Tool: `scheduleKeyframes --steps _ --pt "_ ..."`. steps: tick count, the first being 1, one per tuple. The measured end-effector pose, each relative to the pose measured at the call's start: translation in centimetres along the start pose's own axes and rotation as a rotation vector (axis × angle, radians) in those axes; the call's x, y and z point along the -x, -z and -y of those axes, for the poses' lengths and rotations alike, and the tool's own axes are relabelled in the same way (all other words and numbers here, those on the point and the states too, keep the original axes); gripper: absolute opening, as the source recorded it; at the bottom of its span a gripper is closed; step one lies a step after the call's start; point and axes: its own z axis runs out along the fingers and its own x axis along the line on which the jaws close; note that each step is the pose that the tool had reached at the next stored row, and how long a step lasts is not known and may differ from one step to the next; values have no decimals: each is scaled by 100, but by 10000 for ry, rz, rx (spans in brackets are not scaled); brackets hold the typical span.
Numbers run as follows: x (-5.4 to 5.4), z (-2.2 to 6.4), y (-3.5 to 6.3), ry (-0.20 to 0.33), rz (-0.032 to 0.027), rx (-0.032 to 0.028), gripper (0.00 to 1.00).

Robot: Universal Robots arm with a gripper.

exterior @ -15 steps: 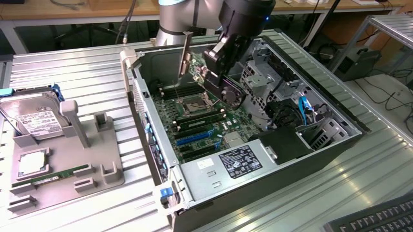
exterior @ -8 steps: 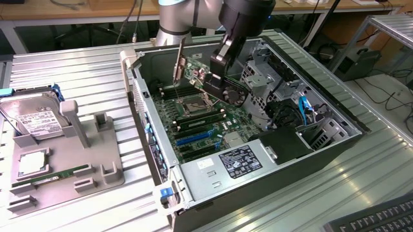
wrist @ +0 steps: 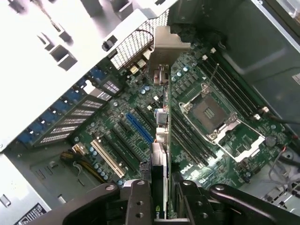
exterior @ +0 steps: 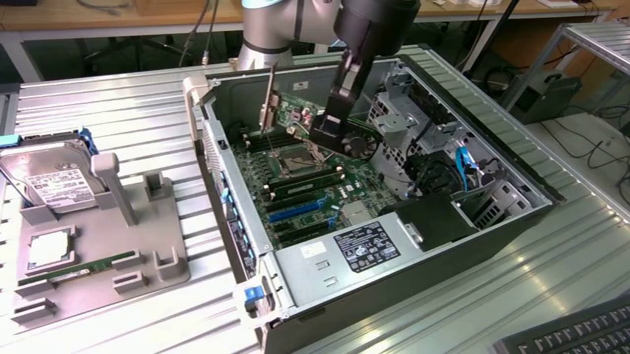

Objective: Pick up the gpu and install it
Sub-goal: 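Insert the gpu into the slot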

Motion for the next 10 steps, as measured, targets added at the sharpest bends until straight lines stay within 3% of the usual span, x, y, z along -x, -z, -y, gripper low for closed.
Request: scheduleKeyframes --steps 10 --pt "0 0 -1 2220 -203 -66 26"
